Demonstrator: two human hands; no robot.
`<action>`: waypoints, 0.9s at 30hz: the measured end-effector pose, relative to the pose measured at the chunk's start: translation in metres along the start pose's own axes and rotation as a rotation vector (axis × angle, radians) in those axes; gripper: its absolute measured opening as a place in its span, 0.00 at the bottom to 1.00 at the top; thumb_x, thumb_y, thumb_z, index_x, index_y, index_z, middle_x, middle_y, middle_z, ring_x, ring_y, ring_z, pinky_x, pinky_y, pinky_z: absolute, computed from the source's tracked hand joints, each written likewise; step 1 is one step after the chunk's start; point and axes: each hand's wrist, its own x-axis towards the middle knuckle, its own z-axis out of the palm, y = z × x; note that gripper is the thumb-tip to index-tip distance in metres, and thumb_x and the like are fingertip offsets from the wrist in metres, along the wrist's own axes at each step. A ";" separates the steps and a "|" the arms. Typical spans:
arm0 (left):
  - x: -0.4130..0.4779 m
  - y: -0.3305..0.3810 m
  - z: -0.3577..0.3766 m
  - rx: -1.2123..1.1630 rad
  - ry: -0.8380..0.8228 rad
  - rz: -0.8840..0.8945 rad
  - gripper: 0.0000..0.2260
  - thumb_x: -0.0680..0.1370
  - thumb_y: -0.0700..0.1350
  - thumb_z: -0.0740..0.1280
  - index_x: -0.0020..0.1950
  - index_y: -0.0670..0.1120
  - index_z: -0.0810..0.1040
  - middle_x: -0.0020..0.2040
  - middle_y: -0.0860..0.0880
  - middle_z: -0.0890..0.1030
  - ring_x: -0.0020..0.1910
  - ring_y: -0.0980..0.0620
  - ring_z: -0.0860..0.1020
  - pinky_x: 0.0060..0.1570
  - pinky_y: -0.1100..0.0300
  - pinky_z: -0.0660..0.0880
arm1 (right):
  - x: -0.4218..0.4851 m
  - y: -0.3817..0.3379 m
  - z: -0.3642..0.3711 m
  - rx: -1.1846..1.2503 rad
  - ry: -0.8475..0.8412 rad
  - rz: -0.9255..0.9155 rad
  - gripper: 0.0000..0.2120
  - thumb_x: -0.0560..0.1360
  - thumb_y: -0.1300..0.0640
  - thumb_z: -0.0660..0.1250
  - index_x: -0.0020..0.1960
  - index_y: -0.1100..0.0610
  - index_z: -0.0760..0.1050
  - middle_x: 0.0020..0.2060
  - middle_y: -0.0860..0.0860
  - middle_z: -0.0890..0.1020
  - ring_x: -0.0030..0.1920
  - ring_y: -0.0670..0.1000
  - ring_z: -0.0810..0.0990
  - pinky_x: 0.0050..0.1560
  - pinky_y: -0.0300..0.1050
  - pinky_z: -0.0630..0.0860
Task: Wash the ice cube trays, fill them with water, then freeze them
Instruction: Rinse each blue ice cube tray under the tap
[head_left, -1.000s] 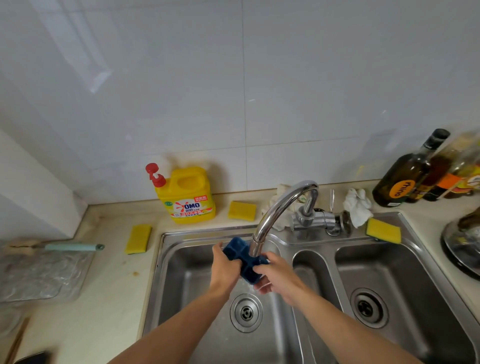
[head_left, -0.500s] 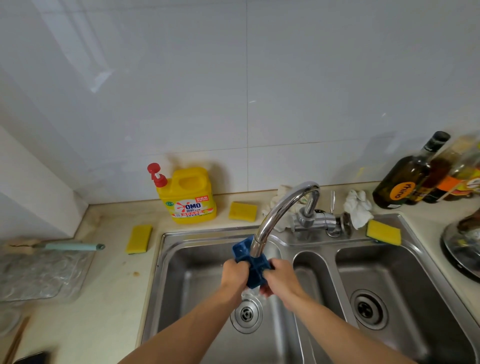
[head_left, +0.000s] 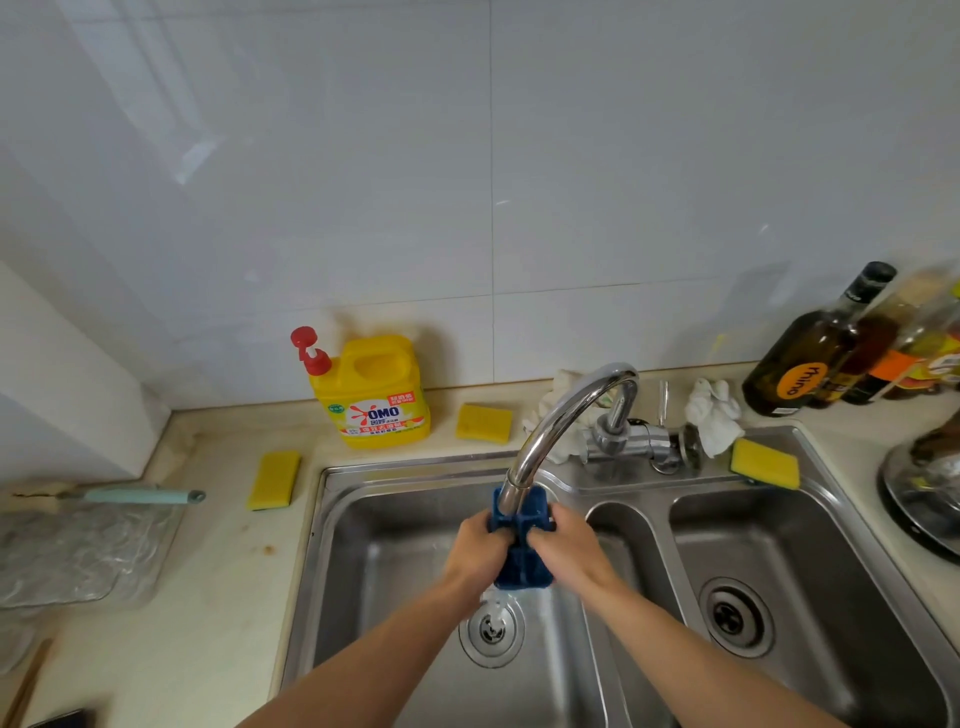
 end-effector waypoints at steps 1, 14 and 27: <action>-0.001 0.001 0.001 -0.012 -0.007 0.008 0.09 0.79 0.37 0.63 0.54 0.46 0.80 0.48 0.45 0.86 0.50 0.48 0.84 0.53 0.53 0.81 | 0.001 -0.001 0.001 -0.035 0.010 -0.012 0.07 0.74 0.60 0.64 0.51 0.55 0.76 0.45 0.52 0.83 0.46 0.51 0.82 0.44 0.47 0.79; -0.006 -0.002 -0.007 -0.222 -0.078 -0.087 0.13 0.79 0.30 0.57 0.57 0.37 0.78 0.48 0.35 0.85 0.46 0.39 0.85 0.48 0.45 0.83 | 0.004 -0.002 0.012 0.094 0.052 0.015 0.04 0.77 0.60 0.65 0.52 0.56 0.75 0.45 0.54 0.83 0.45 0.52 0.84 0.37 0.45 0.81; 0.006 -0.011 -0.032 0.123 0.007 0.059 0.10 0.79 0.36 0.63 0.51 0.46 0.83 0.44 0.45 0.86 0.41 0.50 0.83 0.38 0.62 0.78 | 0.004 -0.007 -0.006 0.248 0.023 -0.072 0.14 0.79 0.64 0.64 0.58 0.47 0.74 0.53 0.53 0.82 0.44 0.51 0.86 0.37 0.41 0.81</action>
